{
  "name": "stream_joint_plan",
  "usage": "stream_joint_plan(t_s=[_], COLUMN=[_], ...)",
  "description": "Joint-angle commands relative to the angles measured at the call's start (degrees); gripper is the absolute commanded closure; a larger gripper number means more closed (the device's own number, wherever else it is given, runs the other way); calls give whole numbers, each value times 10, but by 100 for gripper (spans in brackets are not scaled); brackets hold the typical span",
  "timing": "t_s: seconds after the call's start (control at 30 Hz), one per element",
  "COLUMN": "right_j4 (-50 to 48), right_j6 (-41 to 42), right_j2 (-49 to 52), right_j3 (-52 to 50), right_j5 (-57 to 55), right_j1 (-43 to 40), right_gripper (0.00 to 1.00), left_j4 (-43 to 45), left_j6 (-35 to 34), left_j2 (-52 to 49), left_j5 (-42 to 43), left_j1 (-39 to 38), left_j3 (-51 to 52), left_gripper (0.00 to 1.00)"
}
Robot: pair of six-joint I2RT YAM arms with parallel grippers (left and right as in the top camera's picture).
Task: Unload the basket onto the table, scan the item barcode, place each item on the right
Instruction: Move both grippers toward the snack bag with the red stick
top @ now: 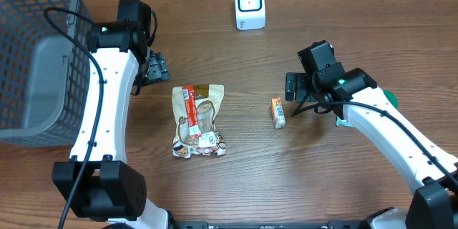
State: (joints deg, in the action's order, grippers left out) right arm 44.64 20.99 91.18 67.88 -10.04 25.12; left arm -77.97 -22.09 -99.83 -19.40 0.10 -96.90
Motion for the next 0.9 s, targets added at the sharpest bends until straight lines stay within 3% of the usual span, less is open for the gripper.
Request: stream_joint_plan(t_s=[0.0, 0.2, 0.47, 0.5, 0.53, 0.57, 0.87], right_j4=[-2, -2, -2, -2, -2, -2, -2], right_j6=[-1, -1, -1, -1, -1, -1, -1], right_j2=[-5, -5, -5, -5, -5, -5, -5], right_j3=[8, 8, 8, 8, 8, 8, 8], right_j5=[-4, -4, -4, -4, -4, -4, -4], right_j1=[-1, -1, -1, -1, -1, -1, -1], right_gripper=[0, 0, 0, 0, 0, 0, 0], left_j4=[3, 56, 47, 46, 43, 36, 4], left_j6=[11, 1, -2, -1, 4, 4, 3], left_j2=[-1, -1, -1, -1, -1, -1, -1], left_j5=[-17, 8, 267, 290, 301, 302, 269], left_j1=[-1, -1, -1, -1, -1, -1, -1], left_j3=[-12, -12, -12, -12, -12, -12, -12], left_gripper=[0, 0, 0, 27, 74, 96, 96])
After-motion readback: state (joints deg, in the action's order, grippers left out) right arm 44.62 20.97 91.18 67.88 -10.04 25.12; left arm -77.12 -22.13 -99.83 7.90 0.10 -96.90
